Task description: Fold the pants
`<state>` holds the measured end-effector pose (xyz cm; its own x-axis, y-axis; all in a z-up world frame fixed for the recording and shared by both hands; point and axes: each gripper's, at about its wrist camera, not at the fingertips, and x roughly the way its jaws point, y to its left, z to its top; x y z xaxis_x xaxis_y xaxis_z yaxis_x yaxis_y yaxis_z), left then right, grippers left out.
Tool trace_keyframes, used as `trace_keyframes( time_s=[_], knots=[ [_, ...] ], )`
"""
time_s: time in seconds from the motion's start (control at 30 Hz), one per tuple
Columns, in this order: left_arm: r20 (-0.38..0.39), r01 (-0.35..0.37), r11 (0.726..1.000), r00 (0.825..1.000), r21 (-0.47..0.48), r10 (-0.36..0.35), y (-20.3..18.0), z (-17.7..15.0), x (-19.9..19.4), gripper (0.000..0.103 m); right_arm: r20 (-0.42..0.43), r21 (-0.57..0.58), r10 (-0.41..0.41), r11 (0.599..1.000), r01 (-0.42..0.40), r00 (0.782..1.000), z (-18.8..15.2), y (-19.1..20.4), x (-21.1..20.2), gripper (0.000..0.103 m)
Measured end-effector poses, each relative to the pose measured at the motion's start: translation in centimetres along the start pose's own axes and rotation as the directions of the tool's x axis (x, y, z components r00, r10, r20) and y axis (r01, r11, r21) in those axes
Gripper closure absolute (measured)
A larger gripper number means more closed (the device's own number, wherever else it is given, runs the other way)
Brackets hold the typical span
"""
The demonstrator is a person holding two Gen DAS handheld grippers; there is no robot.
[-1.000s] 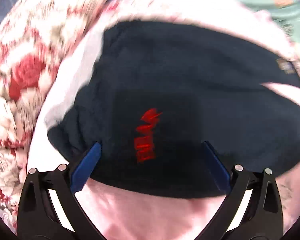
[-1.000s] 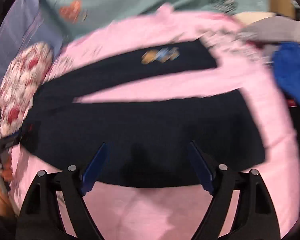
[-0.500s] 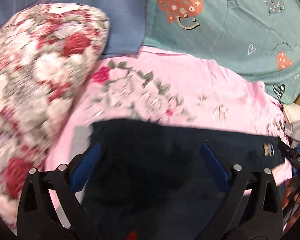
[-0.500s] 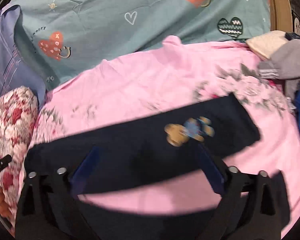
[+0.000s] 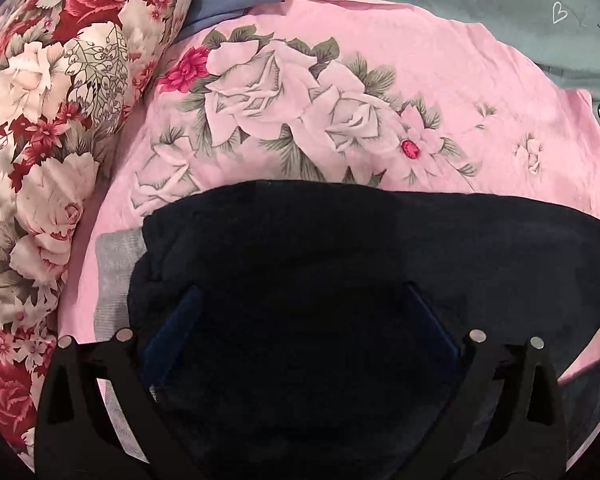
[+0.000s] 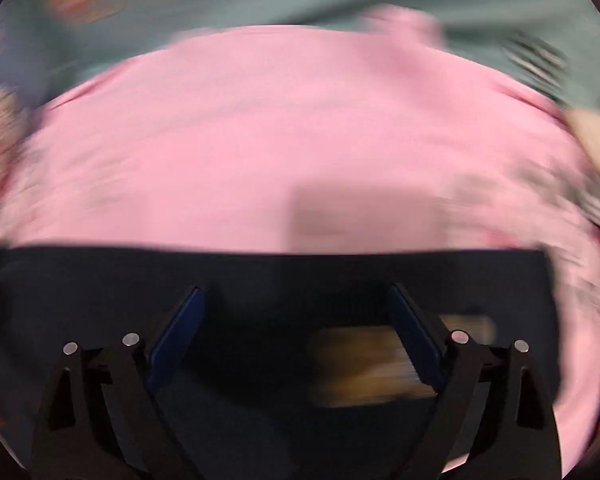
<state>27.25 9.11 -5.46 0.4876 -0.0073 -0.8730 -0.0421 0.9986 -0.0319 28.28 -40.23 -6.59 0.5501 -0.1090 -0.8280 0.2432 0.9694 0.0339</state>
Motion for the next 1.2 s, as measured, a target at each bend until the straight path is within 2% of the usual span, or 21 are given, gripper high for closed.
trace_keyframes(
  time_s=[0.03,0.07,0.1,0.13,0.2,0.23,0.27,0.3,0.33,0.4,0.43,0.53,0.6,0.67,0.73,0.83,0.93,1.07,1.1,1.13,1.2],
  knots=[
    [-0.003,0.002,1.000,1.000,-0.011,-0.002,0.0,-0.1,-0.2,0.002,0.051,0.100,0.042,0.994,-0.047,0.998,0.2,-4.5,-0.9,0.011],
    [-0.001,0.004,1.000,1.000,-0.019,-0.004,-0.2,0.0,-0.6,0.002,0.022,0.169,-0.060,0.984,0.055,0.998,0.4,-6.8,-1.2,0.012],
    [0.005,0.014,1.000,1.000,-0.028,-0.014,-0.3,0.0,-1.1,0.002,-0.017,0.217,-0.178,0.960,0.177,0.984,0.6,-8.5,-1.6,0.011],
    [0.011,0.022,0.999,1.000,-0.032,-0.022,-0.3,0.1,-1.4,0.002,-0.005,0.235,-0.214,0.949,0.210,0.977,0.7,-9.5,-2.5,0.011],
    [0.038,0.035,0.998,0.999,-0.044,-0.034,0.4,0.0,-2.6,0.002,0.126,0.233,-0.081,0.971,0.050,0.989,0.1,-10.2,-5.0,0.011],
    [0.046,0.025,0.999,0.999,-0.049,-0.023,0.8,-0.1,-2.7,0.002,0.114,0.196,-0.001,0.980,-0.022,0.993,-0.3,-9.9,-5.0,0.011],
    [0.046,-0.002,0.999,0.999,-0.049,0.004,1.1,-0.2,-2.7,0.002,0.063,0.150,0.033,0.988,-0.042,0.997,-0.4,-9.1,-4.2,0.010],
    [0.041,-0.029,0.998,0.999,-0.047,0.031,1.4,-0.3,-2.4,0.002,-0.016,0.087,-0.020,0.996,0.021,1.000,-0.6,-8.4,-3.0,0.010],
    [0.035,-0.026,0.999,0.999,-0.042,0.028,1.5,-0.2,-2.2,0.002,-0.082,0.028,-0.172,0.984,0.175,0.982,-0.8,-7.7,-1.8,0.002],
    [0.042,-0.011,1.000,0.999,-0.024,0.012,1.4,-0.8,-3.0,0.002,-0.042,0.074,-0.306,0.948,0.308,0.951,-0.2,-6.3,-2.4,0.006],
    [0.062,-0.018,1.000,0.998,-0.014,0.019,1.4,-1.1,-3.7,0.002,-0.002,0.097,-0.317,0.944,0.316,0.948,0.2,-5.1,-3.2,0.015],
    [0.134,-0.051,0.998,0.990,-0.021,0.054,1.8,-1.9,-6.1,0.002,0.151,0.002,-0.106,0.994,0.107,0.983,1.0,3.0,-5.8,0.011],
    [0.143,0.000,0.998,0.990,-0.062,0.009,3.0,-2.6,-7.2,0.002,0.144,-0.148,0.018,0.989,0.004,0.989,1.4,8.6,-5.6,0.002],
    [0.137,0.015,0.994,0.991,-0.105,0.000,4.3,-3.4,-7.6,0.002,0.094,-0.301,0.079,0.953,-0.047,0.992,1.4,13.7,-4.4,0.001],
    [0.128,-0.013,0.991,0.991,-0.135,0.030,5.3,-4.1,-7.4,0.002,0.066,-0.413,0.104,0.908,-0.068,0.992,0.6,17.9,-3.3,0.002],
    [0.091,-0.106,0.984,0.989,-0.142,0.120,6.8,-5.2,-6.5,0.002,0.034,-0.539,0.120,0.838,-0.083,0.992,-0.5,23.2,-1.5,0.006],
    [0.075,-0.130,0.980,0.987,-0.148,0.142,7.9,-5.7,-5.5,0.002,-0.012,-0.609,0.100,0.788,-0.086,0.995,-1.1,25.7,0.4,0.026],
    [0.079,-0.151,0.980,0.984,-0.127,0.162,8.0,-5.3,-5.0,0.002,-0.038,-0.580,0.168,0.799,-0.159,0.985,-0.3,25.7,1.3,0.032],
    [0.078,-0.148,0.981,0.984,-0.126,0.159,7.9,-5.3,-5.0,0.002,-0.055,-0.569,0.190,0.801,-0.187,0.980,-0.1,25.7,1.5,0.036],
    [0.077,-0.142,0.982,0.985,-0.126,0.152,7.9,-5.3,-5.1,0.002,-0.076,-0.562,0.220,0.796,-0.224,0.973,-0.1,25.7,1.6,0.048],
    [0.072,-0.121,0.984,0.989,-0.128,0.131,7.7,-5.3,-5.1,0.002,-0.125,-0.577,0.270,0.763,-0.291,0.955,-0.6,26.2,1.4,0.053]
  ],
)
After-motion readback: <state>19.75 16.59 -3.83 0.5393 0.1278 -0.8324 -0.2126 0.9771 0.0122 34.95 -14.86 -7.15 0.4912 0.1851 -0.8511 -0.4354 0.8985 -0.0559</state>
